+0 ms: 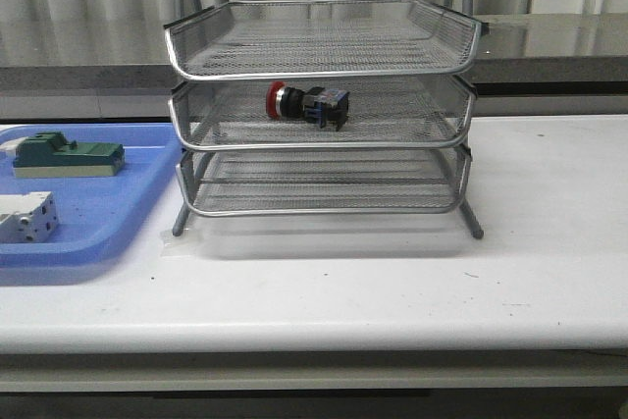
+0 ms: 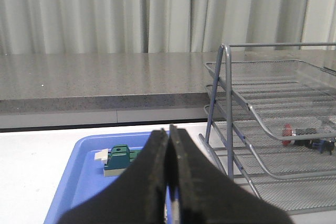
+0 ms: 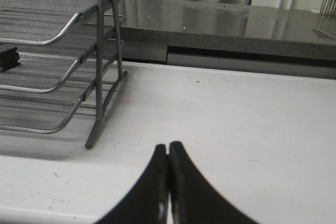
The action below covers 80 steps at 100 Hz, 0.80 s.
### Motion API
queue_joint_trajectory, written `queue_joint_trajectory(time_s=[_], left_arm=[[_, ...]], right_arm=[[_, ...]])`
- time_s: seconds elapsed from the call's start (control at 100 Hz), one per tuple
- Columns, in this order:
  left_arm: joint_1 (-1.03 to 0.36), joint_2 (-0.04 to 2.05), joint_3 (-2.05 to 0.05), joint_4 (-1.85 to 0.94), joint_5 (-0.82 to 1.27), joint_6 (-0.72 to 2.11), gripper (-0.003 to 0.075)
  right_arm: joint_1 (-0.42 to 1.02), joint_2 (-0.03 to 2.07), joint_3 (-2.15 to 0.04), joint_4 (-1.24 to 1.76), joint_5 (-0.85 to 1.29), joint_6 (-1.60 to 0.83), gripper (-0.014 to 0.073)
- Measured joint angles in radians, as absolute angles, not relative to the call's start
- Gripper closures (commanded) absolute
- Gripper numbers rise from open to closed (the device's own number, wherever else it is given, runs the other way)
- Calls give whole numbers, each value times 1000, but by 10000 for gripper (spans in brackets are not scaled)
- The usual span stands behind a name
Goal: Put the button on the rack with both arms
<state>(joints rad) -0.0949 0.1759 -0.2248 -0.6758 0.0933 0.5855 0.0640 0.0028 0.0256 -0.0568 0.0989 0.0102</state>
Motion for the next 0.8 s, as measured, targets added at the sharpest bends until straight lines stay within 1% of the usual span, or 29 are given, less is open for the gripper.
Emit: queue_joint_trajectory(time_s=[0.3,0.4,0.49,0.59,0.66,0.8], left_arm=[[-95,176,-225,-676,93,586,741],[-95,176,-225,-632,97,565,741],[-95,176,-225,-480,110,448,741],[-95,169,-216,-221,129,192,741],[-95,158,-206,-87,132,53,741],[-95,112,-164,8,134,-46,741]], right_arm=[[64,3,26,-57,99,10,692],[64,3,26,-57,99,10,692],[64,3,26,-57,99,10,692],[64,3,26,-57,99,10,692],[64,3,26,-57,99,10,692],[64,3,26,-57,99,10,692]])
